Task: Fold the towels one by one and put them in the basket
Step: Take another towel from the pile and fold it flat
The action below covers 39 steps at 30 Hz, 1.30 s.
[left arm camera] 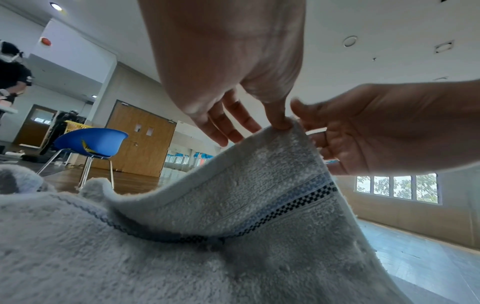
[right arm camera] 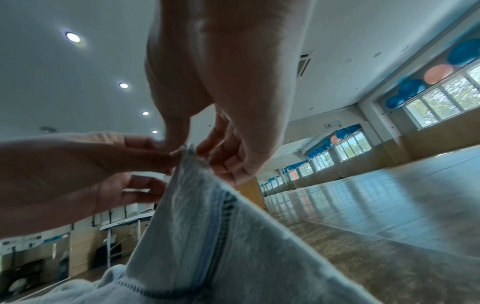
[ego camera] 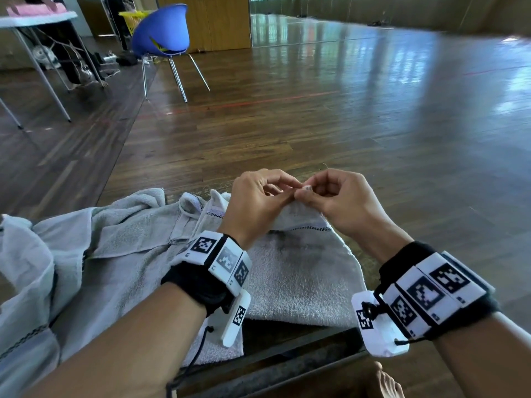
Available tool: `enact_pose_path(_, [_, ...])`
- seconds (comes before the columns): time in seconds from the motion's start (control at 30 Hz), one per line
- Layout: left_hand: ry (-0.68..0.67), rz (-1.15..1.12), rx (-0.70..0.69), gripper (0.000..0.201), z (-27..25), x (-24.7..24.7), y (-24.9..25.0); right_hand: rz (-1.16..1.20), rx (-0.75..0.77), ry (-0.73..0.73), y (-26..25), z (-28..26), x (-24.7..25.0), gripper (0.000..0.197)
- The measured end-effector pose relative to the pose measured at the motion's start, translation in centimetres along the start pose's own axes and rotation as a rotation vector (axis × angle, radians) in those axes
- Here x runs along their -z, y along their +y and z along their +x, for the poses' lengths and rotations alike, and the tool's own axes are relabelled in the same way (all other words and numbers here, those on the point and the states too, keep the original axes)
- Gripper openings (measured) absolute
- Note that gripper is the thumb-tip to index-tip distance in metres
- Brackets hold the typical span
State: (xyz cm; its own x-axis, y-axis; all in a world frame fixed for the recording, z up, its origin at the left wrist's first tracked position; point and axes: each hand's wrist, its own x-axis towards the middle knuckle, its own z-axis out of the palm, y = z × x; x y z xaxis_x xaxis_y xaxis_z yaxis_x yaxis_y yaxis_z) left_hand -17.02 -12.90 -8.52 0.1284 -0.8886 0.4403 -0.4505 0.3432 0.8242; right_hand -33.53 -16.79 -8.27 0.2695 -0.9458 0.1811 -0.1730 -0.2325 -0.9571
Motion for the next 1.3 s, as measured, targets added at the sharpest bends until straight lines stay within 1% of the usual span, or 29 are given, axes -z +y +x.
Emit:
enact_pose_path(0.07, [-0.027, 0.033, -0.004, 0.016, 0.1, 0.1, 0.2, 0.001, 0.026, -0.003, -0.2, 0.0, -0.1, 0.015])
enact_pose_path(0.13, [-0.071, 0.083, 0.022, 0.02, 0.3, 0.4, 0.3, -0.011, 0.07, -0.003, -0.4, 0.1, 0.2, 0.011])
enact_pose_path(0.2, [-0.141, 0.157, 0.007, 0.015, 0.5, 1.1, 0.1, -0.018, 0.112, -0.001, -0.5, 0.3, 0.6, 0.014])
enact_pose_path(0.27, [-0.237, 0.241, -0.053, 0.012, 0.5, 1.6, -0.1, -0.024, 0.133, -0.036, -0.6, 0.4, 1.1, 0.016])
enact_pose_path(0.3, [-0.278, 0.262, -0.07, 0.013, 0.5, 1.7, -0.1, -0.036, 0.146, -0.063, -0.7, 0.4, 1.3, 0.017])
enact_pose_path(0.37, [-0.32, 0.273, -0.074, 0.011, 0.5, 2.0, -0.3, -0.058, 0.169, -0.094, -0.7, 0.3, 1.7, 0.016])
enact_pose_path(0.43, [-0.324, 0.322, -0.071, 0.011, 0.6, 2.4, -0.8, -0.059, 0.189, -0.071, -0.6, 0.5, 2.4, 0.015])
enact_pose_path(0.5, [-0.296, 0.388, -0.066, 0.013, 0.6, 3.2, -1.5, -0.056, 0.21, 0.012, -0.2, 0.9, 3.3, 0.016])
enact_pose_path(0.57, [-0.246, 0.451, -0.059, 0.017, 0.7, 4.1, -2.1, -0.04, 0.194, 0.1, 0.2, 1.3, 4.6, 0.016])
enact_pose_path(0.6, [-0.232, 0.485, -0.061, 0.019, 0.7, 4.4, -2.2, -0.022, 0.174, 0.113, 0.3, 1.5, 5.1, 0.015])
enact_pose_path(0.67, [-0.252, 0.538, -0.076, 0.02, 0.5, 4.5, -2.0, -0.031, 0.152, 0.069, 0.5, 1.4, 5.7, 0.012])
enact_pose_path(0.73, [-0.309, 0.552, -0.121, 0.025, 0.2, 3.9, -1.3, -0.115, 0.187, 0.003, 0.8, 1.1, 5.2, 0.012])
enact_pose_path(0.8, [-0.337, 0.502, -0.157, 0.03, -0.4, 2.8, -0.5, -0.176, 0.233, -0.061, 0.7, 0.6, 4.0, 0.013])
enact_pose_path(0.9, [-0.289, 0.437, -0.209, 0.031, -0.8, 1.4, 0.3, -0.197, 0.266, -0.119, 0.2, 0.2, 2.5, 0.012])
enact_pose_path(1.03, [-0.208, 0.332, -0.234, 0.02, -0.6, 0.9, 0.7, -0.188, 0.273, -0.123, -0.2, -0.1, 1.8, 0.011])
enact_pose_path(1.1, [-0.189, 0.311, -0.23, 0.017, -0.6, 0.8, 0.6, -0.192, 0.275, -0.129, -0.2, -0.2, 1.8, 0.009])
enact_pose_path(1.2, [-0.226, 0.332, -0.212, 0.015, -0.7, 0.7, 0.3, -0.206, 0.28, -0.128, 0.0, -0.2, 2.0, 0.009])
enact_pose_path(1.3, [-0.267, 0.381, -0.175, 0.011, -0.4, 1.4, -0.6, -0.223, 0.307, -0.05, 0.4, 0.3, 2.9, 0.01])
